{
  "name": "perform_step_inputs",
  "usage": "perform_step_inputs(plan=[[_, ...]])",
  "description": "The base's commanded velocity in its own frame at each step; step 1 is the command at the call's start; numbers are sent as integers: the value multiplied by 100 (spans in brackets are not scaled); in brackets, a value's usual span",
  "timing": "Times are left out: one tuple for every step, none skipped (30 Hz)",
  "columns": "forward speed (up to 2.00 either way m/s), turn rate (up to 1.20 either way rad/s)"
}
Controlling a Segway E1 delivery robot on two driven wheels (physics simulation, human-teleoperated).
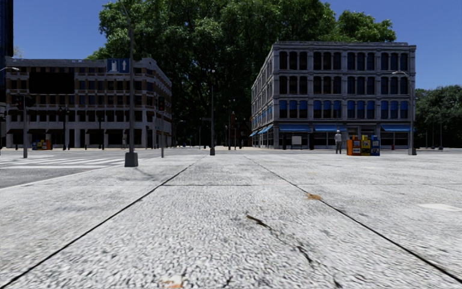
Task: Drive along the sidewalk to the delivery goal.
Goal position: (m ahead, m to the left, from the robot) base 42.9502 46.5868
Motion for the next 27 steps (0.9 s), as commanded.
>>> perform_step_inputs(plan=[[200, 0], [200, 0], [200, 0], [200, 0], [200, 0], [200, 0], [200, 0], [200, 0], [200, 0], [200, 0], [200, 0], [200, 0], [200, 0], [200, 0], [200, 0], [200, 0], [200, 0], [200, 0], [200, 0], [200, 0], [200, 0], [200, 0], [200, 0], [200, 0], [200, 0], [200, 0], [200, 0]])
